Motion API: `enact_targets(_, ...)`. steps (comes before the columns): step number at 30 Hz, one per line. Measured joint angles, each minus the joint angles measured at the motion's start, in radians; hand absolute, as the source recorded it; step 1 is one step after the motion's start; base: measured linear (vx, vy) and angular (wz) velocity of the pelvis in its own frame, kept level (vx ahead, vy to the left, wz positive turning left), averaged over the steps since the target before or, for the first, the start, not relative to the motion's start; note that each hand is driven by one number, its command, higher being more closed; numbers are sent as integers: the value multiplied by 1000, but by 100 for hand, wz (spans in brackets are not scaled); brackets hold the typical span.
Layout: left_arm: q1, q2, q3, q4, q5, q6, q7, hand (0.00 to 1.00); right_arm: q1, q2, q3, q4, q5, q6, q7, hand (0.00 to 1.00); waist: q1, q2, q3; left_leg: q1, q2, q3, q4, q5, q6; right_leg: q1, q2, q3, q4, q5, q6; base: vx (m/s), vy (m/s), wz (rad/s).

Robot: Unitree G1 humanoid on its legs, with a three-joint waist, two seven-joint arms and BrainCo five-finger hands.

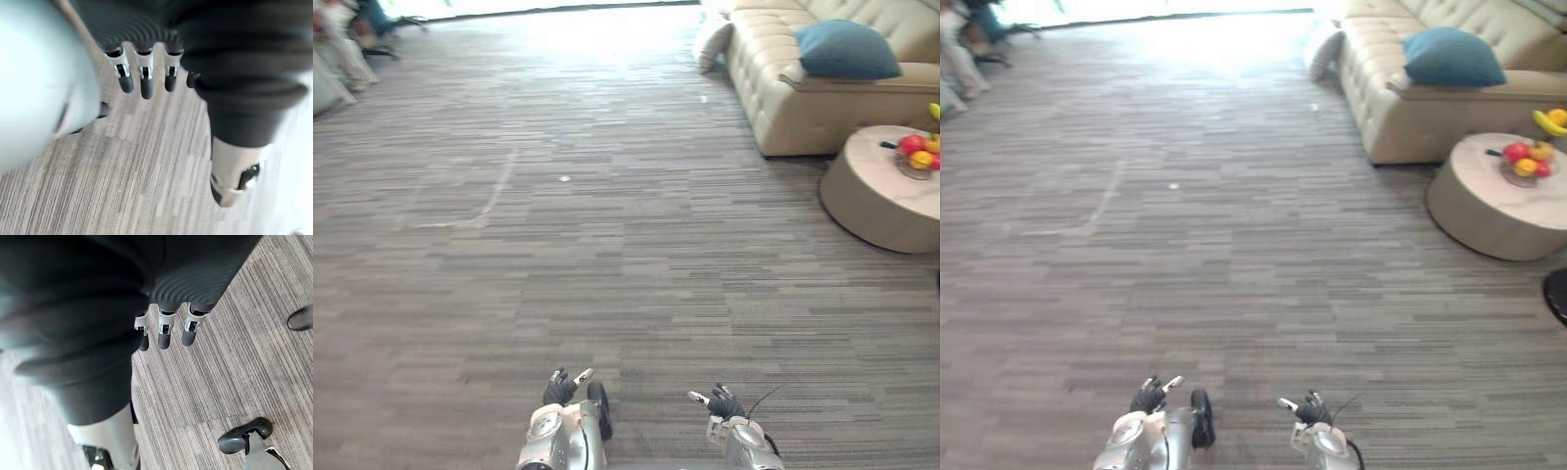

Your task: Pick up cushions and gather them together orderly.

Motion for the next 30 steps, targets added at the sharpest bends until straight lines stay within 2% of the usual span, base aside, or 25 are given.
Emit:
enact_targets(1, -3, 2, -3, 4, 0, 3, 0, 0, 4, 0, 0, 0, 0, 1, 0, 0, -2, 0, 3, 20, -8, -2, -2, -14, 2, -41, 1, 11, 94, 49, 9, 661, 319, 19)
enact_targets(2, -10, 6, -6, 27, 0, 10, 3, 0, 10, -1, 3, -5, 0, 1, 2, 0, -11, 1, 15, 102, -31, -7, -18, -46, 6, -147, 6, 15, 348, 74, 23, 586, 238, 5)
enact_targets(3, -14, 4, -14, 38, 0, 17, 3, 0, 6, -8, 4, -14, 0, -5, 2, 0, -19, 13, 23, 170, -36, -8, -41, -64, 10, -200, 16, 3, 431, 53, 8, 639, 252, -13)
enact_targets(4, -9, -3, -33, 47, 0, 19, 5, 0, 8, -21, 5, -33, 1, -15, 3, 0, -19, 49, 28, 270, -30, -6, -106, -105, 6, -281, 35, -54, 468, 9, -21, 587, 225, -33)
enact_targets(5, -9, -4, -37, 50, 0, 19, 6, 0, 7, -21, 4, -52, 1, -24, 4, 0, -23, 67, 33, 349, -34, 1, -158, -139, 6, -383, 41, -122, 442, -25, -59, 469, 168, -31)
enact_targets(7, -15, -1, -36, 55, 0, 19, 6, 0, -3, -21, 2, -58, 1, -29, 6, 0, -31, 63, 36, 407, -37, 0, -188, -154, 2, -459, 42, -199, 355, -49, -88, 446, 76, 0)
enact_targets(8, -19, -4, -38, 70, 0, 19, 6, 0, -9, -24, -5, -55, 1, -29, 6, 0, -46, 56, 38, 471, -37, -8, -217, -176, -12, -503, 50, -268, 233, -52, -104, 521, 24, 20)
enact_targets(10, -28, -9, -59, 84, 0, 21, 5, 0, -11, -25, -26, -55, 2, -34, 6, 0, -57, 51, 40, 557, -43, -30, -261, -213, -30, -552, 76, -312, -38, 18, -121, 582, -17, 33)
enact_targets(11, -31, -11, -61, 84, 0, 21, 4, 0, -12, -27, -31, -55, 2, -35, 6, 0, -58, 49, 40, 570, -46, -37, -266, -222, -34, -561, 81, -310, -94, 41, -124, 846, -93, 60)
enact_targets(12, -32, -24, -64, 85, 2, 21, 1, 0, -13, -41, -39, -51, 2, -33, 6, 0, -69, 50, 42, 626, -57, -83, -289, -245, -24, -577, 97, -269, -179, 148, -150, 761, -107, 69)
enact_targets(13, -29, -29, -63, 89, 2, 21, 1, 0, -9, -49, -32, -49, 1, -27, 6, 0, -79, 54, 40, 643, -50, -118, -274, -243, -25, -576, 100, -244, -129, 188, -206, 771, -133, 75)
enact_targets(14, -31, -29, -69, 95, 3, 22, -2, 0, -9, -59, -34, -49, 1, -27, 6, 0, -85, 72, 40, 641, -37, -139, -248, -240, -30, -579, 100, -253, -86, 154, -218, 733, -212, 48)
enact_targets(15, -30, -34, -74, 96, 6, 23, -5, 0, -13, -76, -41, -49, 1, -25, 4, 0, -87, 101, 40, 612, -4, -163, -146, -218, -64, -573, 107, -268, -34, 91, -237, 709, -234, 30)
enact_targets(16, -32, -31, -69, 96, 8, 23, 0, 0, -16, -85, -41, -51, 2, -23, 5, 0, -90, 121, 45, 535, 30, -192, 56, -176, -126, -538, 111, -293, -21, 40, -250, 701, -236, 20)
enact_targets(17, -33, -31, -62, 95, 9, 23, 0, 0, -17, -86, -41, -51, 2, -23, 4, 0, -93, 127, 46, 495, 45, -206, 153, -141, -148, -520, 117, -298, -25, 24, -252, 716, -217, 14)
enact_targets(18, -29, -29, -48, 85, 6, 23, 0, 0, -24, -92, -35, -50, 5, -21, 2, 0, -91, 152, 58, 358, 99, -245, 464, 19, -200, -425, 148, -305, -77, -11, -262, 706, -187, -12)
enact_targets(19, -20, -28, -39, 76, 5, 23, -2, 0, -29, -91, -24, -46, 9, -18, 1, 0, -75, 157, 75, 280, 135, -227, 638, 3, -164, -327, 180, -294, -133, -30, -275, 832, -176, -30)
enact_targets(21, -7, -25, -24, 38, -1, 18, 1, 0, -36, -67, 12, -38, 12, -16, 0, 0, -47, 128, 84, 156, 149, -179, 720, -47, -122, -183, 181, -276, -227, -51, -272, 674, -88, -40)
enact_targets(22, -1, -26, -24, 14, -6, 15, 1, 0, -37, -51, 24, -28, 14, -14, 0, 0, -42, 103, 81, 81, 161, -124, 672, -62, -99, -113, 179, -261, -289, -59, -269, 555, -70, -31)
enact_targets(24, 4, -29, -24, -8, -7, 6, -1, 0, -42, -50, 49, -25, 20, -11, 0, 0, -31, 105, 75, -13, 174, -50, 494, -77, -78, -15, 180, -232, -375, -69, -249, 571, -11, -45)
enact_targets(26, 8, -30, -14, -22, -8, -1, 0, 0, -41, -41, 47, -21, 20, -9, 1, 0, -14, 114, 71, -41, 157, -9, 218, -73, -87, 63, 176, -192, -424, -91, -211, 636, 68, -68)
enact_targets(27, 8, -31, -3, -23, -8, -3, 0, 0, -41, -39, 45, -12, 19, -8, -1, 0, 2, 115, 69, -44, 136, -15, 40, -39, -102, 121, 168, -165, -461, -109, -185, 568, 131, -71)
enact_targets(28, 10, -31, 4, -25, -8, -3, 0, 0, -40, -41, 46, -10, 19, -6, -1, 0, 5, 113, 65, -47, 125, -22, -25, -18, -105, 146, 161, -150, -478, -119, -174, 731, 231, -84)
enact_targets(29, 17, -31, 13, -30, -8, -4, 1, 0, -36, -44, 48, -9, 17, -6, -1, 0, 8, 109, 46, -66, 109, -34, -85, 56, -90, 180, 151, -119, -496, -140, -145, 756, 304, -95)
enact_targets(30, 20, -27, 13, -28, -8, -4, 1, 0, -28, -38, 49, -8, 14, -5, 0, 0, 17, 89, 19, -59, 87, -26, -61, 158, -45, 191, 118, -69, -484, -149, -131, 916, 397, -84)
